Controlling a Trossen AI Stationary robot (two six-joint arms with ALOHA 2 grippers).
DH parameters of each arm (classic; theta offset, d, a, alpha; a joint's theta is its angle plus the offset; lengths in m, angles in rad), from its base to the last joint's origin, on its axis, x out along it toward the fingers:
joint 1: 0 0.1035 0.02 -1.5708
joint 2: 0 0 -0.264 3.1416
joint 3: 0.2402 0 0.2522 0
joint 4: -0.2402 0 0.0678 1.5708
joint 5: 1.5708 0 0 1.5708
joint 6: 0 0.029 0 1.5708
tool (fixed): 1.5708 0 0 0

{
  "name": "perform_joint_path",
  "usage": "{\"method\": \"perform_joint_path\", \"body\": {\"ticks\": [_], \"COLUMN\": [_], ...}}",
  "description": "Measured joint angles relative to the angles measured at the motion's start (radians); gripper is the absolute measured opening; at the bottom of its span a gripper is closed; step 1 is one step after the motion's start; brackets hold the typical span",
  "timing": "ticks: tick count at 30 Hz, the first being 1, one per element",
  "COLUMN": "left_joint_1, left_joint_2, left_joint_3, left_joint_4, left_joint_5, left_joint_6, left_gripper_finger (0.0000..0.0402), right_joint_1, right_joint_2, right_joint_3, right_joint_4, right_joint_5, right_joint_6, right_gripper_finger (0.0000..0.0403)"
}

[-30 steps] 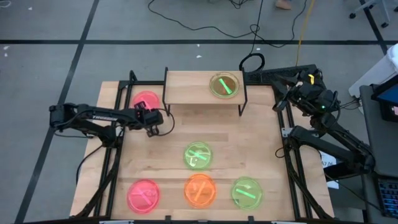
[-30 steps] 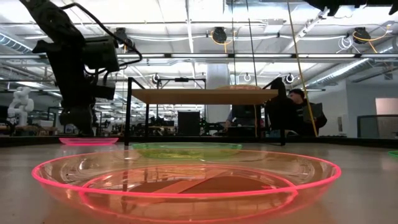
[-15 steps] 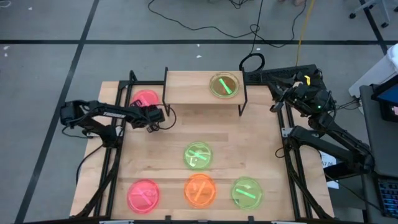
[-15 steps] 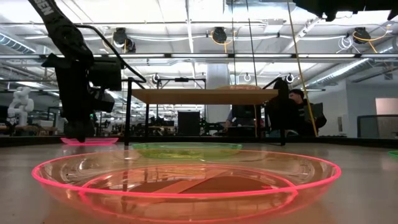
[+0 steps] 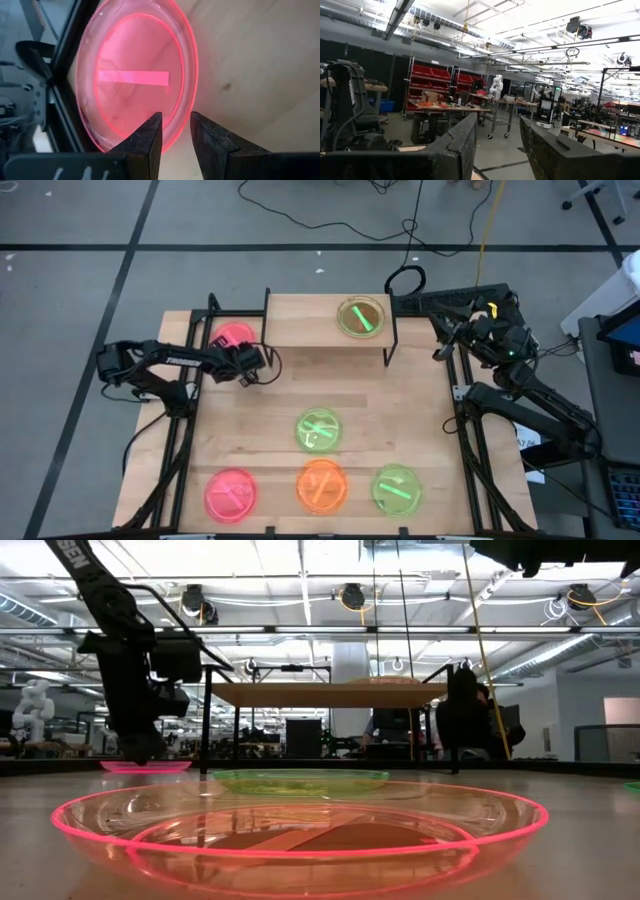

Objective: Place and stack plates onto a shelf
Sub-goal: Stack the top red plate on top of the green plate on the shelf

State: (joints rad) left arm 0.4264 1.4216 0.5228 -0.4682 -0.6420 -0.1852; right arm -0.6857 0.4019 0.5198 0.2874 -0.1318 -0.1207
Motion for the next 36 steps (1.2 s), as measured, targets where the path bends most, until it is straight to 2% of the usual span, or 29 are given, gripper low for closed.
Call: {"method": "perform_joint_path", "body": {"ticks": [3, 10, 14, 18, 22, 26, 30, 36], "left_joint_1": [0.022, 0.055, 0.061, 0.061, 0.046, -0.011, -0.113, -0.295], "left_joint_2": [0.0, 0.0, 0.0, 0.0, 0.0, 0.0, 0.0, 0.0], "left_joint_3": [0.0, 0.0, 0.0, 0.0, 0.0, 0.0, 0.012, 0.072], "left_joint_4": [0.006, 0.005, 0.004, 0.003, 0.001, -0.002, -0.029, -0.141], "left_joint_5": [0.036, 0.041, 0.04, 0.041, 0.05, 0.116, 0.168, 0.186], "left_joint_6": [0.004, 0.0, -0.001, -0.001, -0.008, -0.056, -0.168, -0.357], "left_gripper_finger": [0.0108, 0.0102, 0.0069, 0.0016, 0.0004, 0.0003, 0.0002, 0.0001], "right_joint_1": [0.0, 0.0, 0.0, 0.0, 0.0, 0.0, 0.0, 0.0], "right_joint_2": [0.0, 0.0, 0.0, 0.0, 0.0, 0.0, 0.0, 0.0], "right_joint_3": [0.0, 0.0, 0.0, 0.0, 0.0, 0.0, 0.0, 0.0], "right_joint_4": [0.0, 0.0, 0.0, 0.0, 0.0, 0.0, 0.0, 0.0], "right_joint_5": [0.0, 0.0, 0.0, 0.0, 0.0, 0.0, 0.0, 0.0], "right_joint_6": [0.014, 0.055, 0.056, 0.057, 0.057, 0.057, 0.057, 0.072], "right_gripper_finger": [0.0132, 0.0132, 0.0132, 0.0132, 0.0132, 0.0132, 0.0132, 0.0132]}}
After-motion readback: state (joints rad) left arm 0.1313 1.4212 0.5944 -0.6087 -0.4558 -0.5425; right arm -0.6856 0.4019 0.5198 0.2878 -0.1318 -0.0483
